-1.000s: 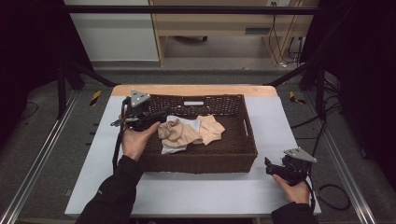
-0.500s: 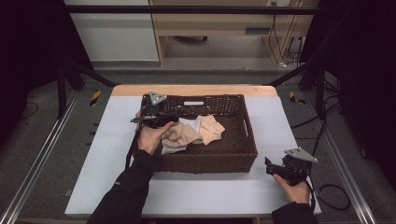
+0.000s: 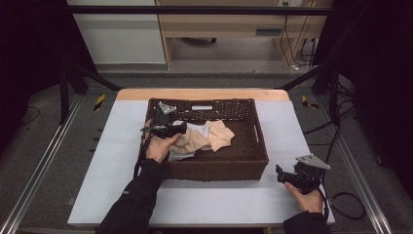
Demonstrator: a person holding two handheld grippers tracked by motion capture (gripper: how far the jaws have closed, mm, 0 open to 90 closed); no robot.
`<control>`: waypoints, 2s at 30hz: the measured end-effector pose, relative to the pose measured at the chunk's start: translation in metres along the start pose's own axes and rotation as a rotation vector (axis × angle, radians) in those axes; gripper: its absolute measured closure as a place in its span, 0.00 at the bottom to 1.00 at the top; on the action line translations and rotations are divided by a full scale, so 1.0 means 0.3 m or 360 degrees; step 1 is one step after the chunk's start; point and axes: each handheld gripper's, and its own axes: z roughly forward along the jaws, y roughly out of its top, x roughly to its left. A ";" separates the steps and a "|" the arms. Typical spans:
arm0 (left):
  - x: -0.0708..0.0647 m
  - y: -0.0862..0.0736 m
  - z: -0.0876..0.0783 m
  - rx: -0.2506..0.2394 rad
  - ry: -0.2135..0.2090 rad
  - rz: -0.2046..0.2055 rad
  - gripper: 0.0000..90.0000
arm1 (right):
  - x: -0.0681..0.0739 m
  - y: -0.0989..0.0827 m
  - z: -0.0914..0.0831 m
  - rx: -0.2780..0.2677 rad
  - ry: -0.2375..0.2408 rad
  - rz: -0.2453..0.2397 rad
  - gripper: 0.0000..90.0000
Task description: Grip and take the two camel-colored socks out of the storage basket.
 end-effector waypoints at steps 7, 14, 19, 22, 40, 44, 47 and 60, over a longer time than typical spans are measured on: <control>0.010 -0.023 0.019 0.0090 -0.0011 -0.0001 0.33 | 0.000 0.000 0.000 0.0004 -0.0004 -0.0004 0.06; 0.014 -0.031 0.027 0.0147 0.0018 0.0002 0.35 | 0.001 -0.001 0.001 0.0010 -0.0004 -0.0006 0.06; 0.010 -0.035 0.033 0.0196 0.0029 0.0019 0.42 | 0.002 -0.001 0.002 0.0015 -0.0001 -0.0011 0.06; 0.011 -0.040 0.042 0.0252 0.0021 0.0013 0.47 | 0.002 -0.001 0.002 0.0015 -0.0001 -0.0011 0.06; 0.016 -0.038 0.042 0.0414 -0.0058 -0.0076 0.93 | 0.001 -0.001 0.001 0.0020 0.0000 -0.0012 0.06; 0.016 -0.031 0.024 0.0333 -0.0074 -0.0069 0.93 | 0.000 -0.001 0.000 0.0017 -0.0003 -0.0009 0.06; 0.019 -0.023 0.004 0.0225 -0.0106 -0.0073 0.94 | 0.000 -0.001 -0.001 0.0019 -0.0004 -0.0007 0.06; 0.020 0.009 -0.077 -0.0151 -0.0289 -0.0166 0.94 | -0.002 0.000 0.001 0.0025 -0.0004 -0.0005 0.06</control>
